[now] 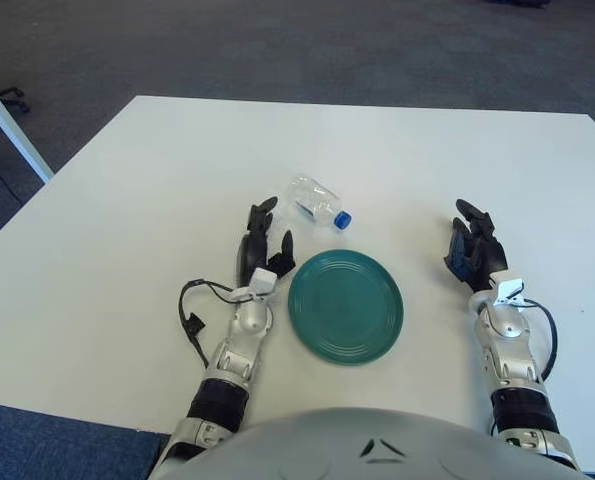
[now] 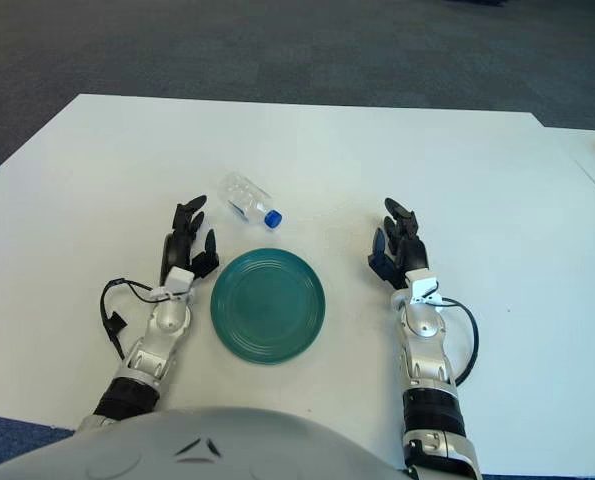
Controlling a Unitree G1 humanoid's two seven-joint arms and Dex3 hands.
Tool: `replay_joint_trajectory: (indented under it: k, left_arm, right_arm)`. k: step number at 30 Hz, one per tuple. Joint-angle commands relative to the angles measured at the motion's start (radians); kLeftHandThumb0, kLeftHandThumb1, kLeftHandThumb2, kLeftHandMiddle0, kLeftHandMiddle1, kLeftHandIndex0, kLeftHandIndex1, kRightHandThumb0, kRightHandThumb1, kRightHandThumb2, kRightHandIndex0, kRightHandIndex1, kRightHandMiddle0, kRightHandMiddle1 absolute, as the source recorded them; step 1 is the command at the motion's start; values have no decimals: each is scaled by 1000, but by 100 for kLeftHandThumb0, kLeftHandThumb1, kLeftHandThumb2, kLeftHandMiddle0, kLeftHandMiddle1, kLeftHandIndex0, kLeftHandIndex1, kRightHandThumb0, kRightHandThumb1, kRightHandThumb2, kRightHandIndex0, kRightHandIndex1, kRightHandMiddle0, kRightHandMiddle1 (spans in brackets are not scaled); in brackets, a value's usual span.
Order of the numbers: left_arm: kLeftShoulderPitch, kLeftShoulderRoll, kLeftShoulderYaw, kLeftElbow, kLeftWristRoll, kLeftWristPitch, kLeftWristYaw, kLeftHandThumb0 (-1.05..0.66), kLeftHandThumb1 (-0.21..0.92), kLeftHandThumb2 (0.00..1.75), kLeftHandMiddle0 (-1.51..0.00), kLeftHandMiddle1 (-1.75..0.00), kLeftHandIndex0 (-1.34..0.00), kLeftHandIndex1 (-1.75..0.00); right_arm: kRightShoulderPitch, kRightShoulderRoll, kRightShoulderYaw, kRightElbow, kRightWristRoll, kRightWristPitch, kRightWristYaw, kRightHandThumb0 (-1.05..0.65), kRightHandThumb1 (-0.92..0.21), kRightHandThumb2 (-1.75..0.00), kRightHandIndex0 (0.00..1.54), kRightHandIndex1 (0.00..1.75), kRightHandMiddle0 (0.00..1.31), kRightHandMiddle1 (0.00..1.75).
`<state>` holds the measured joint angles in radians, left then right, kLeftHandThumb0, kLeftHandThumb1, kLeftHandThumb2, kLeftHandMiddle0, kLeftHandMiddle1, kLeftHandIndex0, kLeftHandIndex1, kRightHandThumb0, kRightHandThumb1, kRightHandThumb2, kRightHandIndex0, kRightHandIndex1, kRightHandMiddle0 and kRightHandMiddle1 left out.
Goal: Put the bottle into the plate.
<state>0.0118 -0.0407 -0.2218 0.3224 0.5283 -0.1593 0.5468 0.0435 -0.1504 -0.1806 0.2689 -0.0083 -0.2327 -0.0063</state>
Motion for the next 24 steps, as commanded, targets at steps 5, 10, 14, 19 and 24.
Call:
replay_joint_trajectory:
  k: [5, 10, 14, 19, 24]
  left_arm:
    - [-14, 59, -73, 77, 189, 50, 163, -105, 92, 93, -48, -2, -6, -66]
    - [-50, 82, -118, 114, 262, 57, 234, -105, 92, 91, -43, -1, -2, -61]
    - [-78, 110, -158, 139, 330, 62, 306, -105, 92, 85, -34, -1, 0, -48]
    - [-114, 132, -194, 154, 372, 48, 361, -105, 92, 74, -23, 0, 0, -32]
    - [-132, 148, -212, 167, 376, 34, 375, -105, 92, 69, -8, 0, 0, -11]
  right_arm:
    - [18, 0, -8, 68, 7, 45, -5, -66, -92, -84, 21, 0, 0, 55]
    - [10, 2, -7, 91, 1, 35, -10, -66, -92, -84, 21, 0, 0, 55]
    - [3, 4, -6, 108, 0, 32, -16, -66, -92, -84, 21, 0, 0, 54]
    - [-3, 5, -5, 122, -2, 32, -23, -67, -92, -83, 20, 0, 0, 54]
    - [-7, 6, -2, 135, -5, 31, -29, -68, -92, -84, 19, 0, 0, 53]
